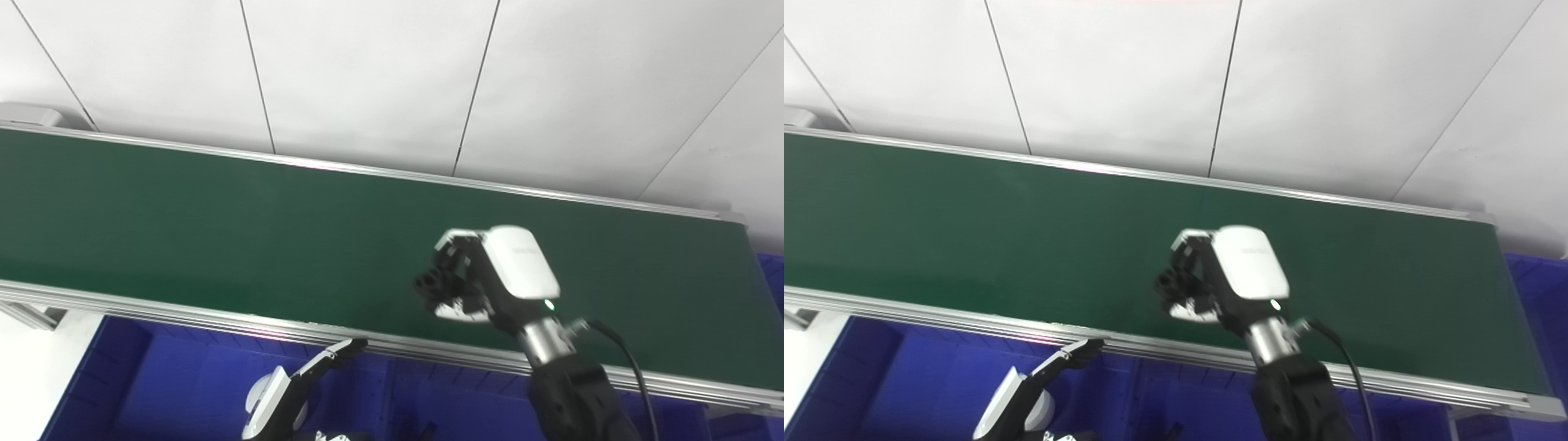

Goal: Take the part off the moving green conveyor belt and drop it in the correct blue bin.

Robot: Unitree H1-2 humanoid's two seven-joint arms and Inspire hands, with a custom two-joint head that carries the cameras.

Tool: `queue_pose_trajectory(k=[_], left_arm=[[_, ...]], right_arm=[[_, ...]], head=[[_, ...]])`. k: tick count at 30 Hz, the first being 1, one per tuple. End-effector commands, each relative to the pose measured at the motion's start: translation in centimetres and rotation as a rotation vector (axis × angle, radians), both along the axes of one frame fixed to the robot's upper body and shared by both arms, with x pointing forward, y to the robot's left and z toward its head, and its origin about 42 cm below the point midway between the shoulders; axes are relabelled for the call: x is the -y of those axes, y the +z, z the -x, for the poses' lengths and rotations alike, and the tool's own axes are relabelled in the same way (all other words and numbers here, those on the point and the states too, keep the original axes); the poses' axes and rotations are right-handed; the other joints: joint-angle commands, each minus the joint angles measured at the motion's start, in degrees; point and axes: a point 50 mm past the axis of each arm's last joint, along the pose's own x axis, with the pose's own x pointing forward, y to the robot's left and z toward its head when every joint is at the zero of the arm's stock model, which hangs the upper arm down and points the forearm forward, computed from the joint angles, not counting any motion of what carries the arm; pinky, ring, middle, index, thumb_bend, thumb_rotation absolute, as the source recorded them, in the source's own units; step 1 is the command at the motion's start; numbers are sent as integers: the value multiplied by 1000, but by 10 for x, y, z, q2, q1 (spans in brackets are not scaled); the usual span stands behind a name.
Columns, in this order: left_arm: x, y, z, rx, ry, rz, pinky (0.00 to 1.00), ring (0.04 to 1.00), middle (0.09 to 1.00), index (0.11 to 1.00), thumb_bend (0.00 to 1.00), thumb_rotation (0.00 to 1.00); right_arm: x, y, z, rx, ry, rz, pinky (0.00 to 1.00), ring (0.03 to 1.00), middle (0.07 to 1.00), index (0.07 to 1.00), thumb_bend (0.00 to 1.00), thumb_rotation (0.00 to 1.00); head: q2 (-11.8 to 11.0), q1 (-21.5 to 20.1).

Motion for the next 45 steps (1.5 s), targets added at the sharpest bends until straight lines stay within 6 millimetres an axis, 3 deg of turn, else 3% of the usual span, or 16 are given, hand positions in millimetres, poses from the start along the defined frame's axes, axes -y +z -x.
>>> queue_pose_trajectory(k=[1, 6, 13, 20, 27, 28, 29, 30, 32, 33, 35, 37, 40, 45], left_arm=[[-3, 11, 2, 43, -6, 26, 754, 805, 833, 835, 726, 616], [-8, 17, 5, 46, -4, 25, 758, 806, 832, 834, 723, 619], [-14, 24, 7, 50, -2, 31, 746, 800, 829, 829, 713, 613], [-18, 29, 7, 57, 9, 34, 717, 784, 818, 821, 714, 606], [-19, 32, 6, 57, 13, 40, 711, 784, 816, 818, 713, 610], [-20, 32, 6, 55, 12, 41, 713, 786, 817, 820, 714, 611], [-20, 32, 6, 54, 13, 44, 714, 786, 817, 820, 714, 611], [-20, 33, 6, 52, 13, 49, 711, 784, 816, 819, 711, 604], [-20, 34, 6, 48, 13, 59, 708, 782, 814, 818, 698, 588], [-20, 34, 6, 45, 12, 64, 705, 782, 814, 818, 699, 584], [-20, 35, 6, 43, 12, 67, 697, 780, 815, 817, 698, 580], [-20, 35, 7, 41, 16, 68, 713, 784, 813, 815, 711, 586], [-21, 35, 8, 39, 15, 62, 718, 786, 814, 817, 716, 601], [-24, 36, 8, 38, 11, 59, 714, 784, 814, 818, 709, 595]], right_arm=[[8, 10, 13, 27, -22, -33, 220, 300, 476, 488, 526, 0], [22, -7, 52, -55, -62, -29, 182, 243, 472, 487, 527, 0], [32, -44, 98, -183, -103, -4, 190, 267, 474, 487, 529, 0], [33, -56, 116, -326, -86, 68, 165, 244, 472, 489, 528, 0], [26, -67, 109, -520, -82, 221, 248, 339, 479, 492, 525, 0], [25, -68, 109, -542, -82, 235, 368, 472, 572, 659, 539, 279], [24, -68, 107, -589, -81, 248, 409, 517, 604, 716, 543, 377], [23, -68, 106, -623, -79, 252, 546, 656, 730, 806, 566, 596], [23, -64, 105, -657, -76, 235, 743, 849, 891, 930, 620, 862], [24, -61, 106, -655, -75, 221, 814, 917, 945, 965, 644, 928], [24, -54, 109, -624, -91, 174, 903, 983, 989, 993, 675, 985], [22, -45, 114, -570, -126, 96, 985, 998, 999, 1000, 735, 959], [18, -38, 124, -490, -153, -11, 990, 1000, 1000, 1000, 744, 929], [8, -35, 143, -414, -165, -258, 925, 1000, 1000, 1000, 742, 789]], head=[[3, -1], [16, -19], [34, -34], [49, -46], [59, -51], [59, -51], [62, -58], [62, -58], [63, -59], [63, -59], [65, -58], [65, -58], [64, -58], [65, -60]])
